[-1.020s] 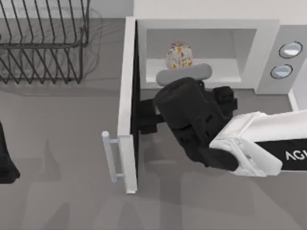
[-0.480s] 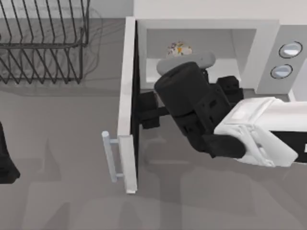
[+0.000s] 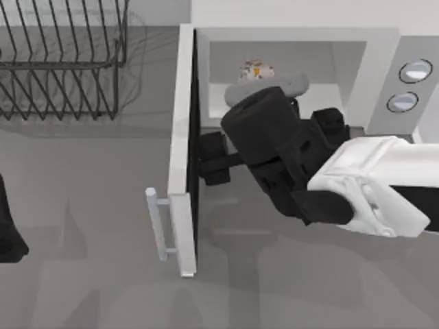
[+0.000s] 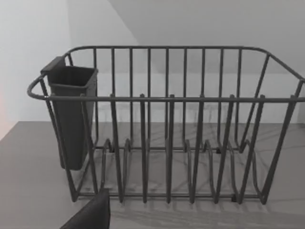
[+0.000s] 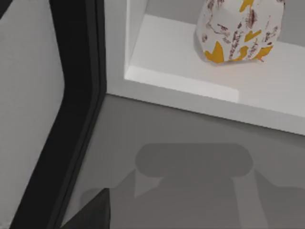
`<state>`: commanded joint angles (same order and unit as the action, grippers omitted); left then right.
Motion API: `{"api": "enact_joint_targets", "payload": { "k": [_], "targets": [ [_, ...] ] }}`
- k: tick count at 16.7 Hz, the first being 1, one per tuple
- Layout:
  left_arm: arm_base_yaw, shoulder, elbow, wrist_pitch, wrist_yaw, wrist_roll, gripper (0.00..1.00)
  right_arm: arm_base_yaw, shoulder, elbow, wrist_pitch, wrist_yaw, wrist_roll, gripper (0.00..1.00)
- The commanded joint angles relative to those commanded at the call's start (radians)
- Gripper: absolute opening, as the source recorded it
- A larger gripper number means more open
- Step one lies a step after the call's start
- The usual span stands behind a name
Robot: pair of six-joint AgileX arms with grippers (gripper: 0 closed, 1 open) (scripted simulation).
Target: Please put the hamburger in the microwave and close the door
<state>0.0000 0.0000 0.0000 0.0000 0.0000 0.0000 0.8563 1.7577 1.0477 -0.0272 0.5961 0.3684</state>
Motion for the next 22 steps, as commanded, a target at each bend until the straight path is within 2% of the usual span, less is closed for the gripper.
{"api": "enact_joint_targets", "payload": {
  "k": [5,9,14,22],
  "targets": [
    [0.0,0.0,0.0,0.0,0.0,0.0,1.0,-0.031,-0.042,-0.034,0.003,-0.018,-0.011,1.0],
    [0.0,0.0,0.0,0.0,0.0,0.0,1.0,-0.114,-0.217,-0.137,0.005,-0.077,-0.048,1.0],
    [0.0,0.0,0.0,0.0,0.0,0.0,1.0,-0.28,-0.568,-0.342,0.01,-0.194,-0.12,1.0],
    [0.0,0.0,0.0,0.0,0.0,0.0,1.0,-0.618,-1.292,-0.758,0.019,-0.431,-0.266,1.0]
  ]
}}
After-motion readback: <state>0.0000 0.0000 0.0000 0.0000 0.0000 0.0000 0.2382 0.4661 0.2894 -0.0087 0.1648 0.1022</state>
